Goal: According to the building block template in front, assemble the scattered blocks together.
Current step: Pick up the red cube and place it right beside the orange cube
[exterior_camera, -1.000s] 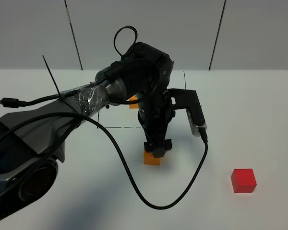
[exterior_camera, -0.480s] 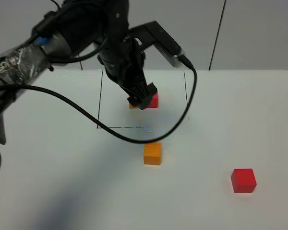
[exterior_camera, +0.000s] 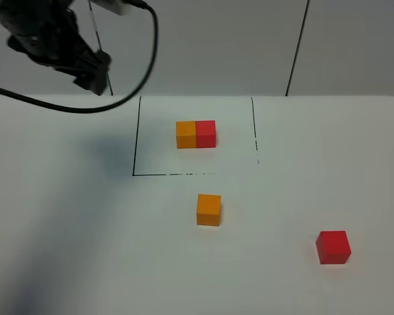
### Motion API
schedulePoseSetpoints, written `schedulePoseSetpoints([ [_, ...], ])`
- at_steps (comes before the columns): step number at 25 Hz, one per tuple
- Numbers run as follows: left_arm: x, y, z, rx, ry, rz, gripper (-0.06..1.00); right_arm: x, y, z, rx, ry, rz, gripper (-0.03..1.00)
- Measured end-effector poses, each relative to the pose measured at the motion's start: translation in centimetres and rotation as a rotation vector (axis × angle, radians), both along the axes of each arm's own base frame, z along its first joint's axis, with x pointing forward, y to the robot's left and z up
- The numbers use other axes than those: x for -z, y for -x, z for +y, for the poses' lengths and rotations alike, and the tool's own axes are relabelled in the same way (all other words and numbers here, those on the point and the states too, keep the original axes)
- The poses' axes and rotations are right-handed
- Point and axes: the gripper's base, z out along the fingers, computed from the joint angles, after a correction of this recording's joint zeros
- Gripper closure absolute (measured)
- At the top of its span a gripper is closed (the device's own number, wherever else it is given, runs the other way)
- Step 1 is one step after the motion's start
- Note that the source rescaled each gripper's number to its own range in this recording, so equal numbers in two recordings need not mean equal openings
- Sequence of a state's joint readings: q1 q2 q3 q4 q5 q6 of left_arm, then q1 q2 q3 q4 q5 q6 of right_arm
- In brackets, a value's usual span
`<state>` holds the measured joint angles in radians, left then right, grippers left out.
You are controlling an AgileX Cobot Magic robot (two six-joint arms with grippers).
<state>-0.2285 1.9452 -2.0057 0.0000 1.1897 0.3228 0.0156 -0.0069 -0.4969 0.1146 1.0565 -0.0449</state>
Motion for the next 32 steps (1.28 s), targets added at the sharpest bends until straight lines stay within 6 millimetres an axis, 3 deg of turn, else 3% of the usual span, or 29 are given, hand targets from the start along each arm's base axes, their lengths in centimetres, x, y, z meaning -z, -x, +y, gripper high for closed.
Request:
schedulePoseSetpoints([
  [6, -2.8, 5.1, 8.1, -0.231, 0.016, -0.030, 0.08, 0.0, 0.0, 0.0, 0.000, 0.000, 0.000, 0.39],
  [10, -4.3, 10.7, 10.5, -0.339, 0.039, -0.131, 0.08, 0.0, 0.0, 0.0, 0.000, 0.000, 0.000, 0.39],
  [15, -6.2, 18.6, 10.9, -0.391, 0.031, -0.281, 0.09, 0.0, 0.0, 0.0, 0.000, 0.000, 0.000, 0.39],
  [22, -6.9, 27.2, 10.7, -0.477, 0.101, -0.398, 0.10, 0.0, 0.0, 0.0, 0.000, 0.000, 0.000, 0.39],
  [32, -3.2, 36.0, 10.4, -0.552, 0.183, -0.492, 0.11, 0.0, 0.0, 0.0, 0.000, 0.000, 0.000, 0.39],
])
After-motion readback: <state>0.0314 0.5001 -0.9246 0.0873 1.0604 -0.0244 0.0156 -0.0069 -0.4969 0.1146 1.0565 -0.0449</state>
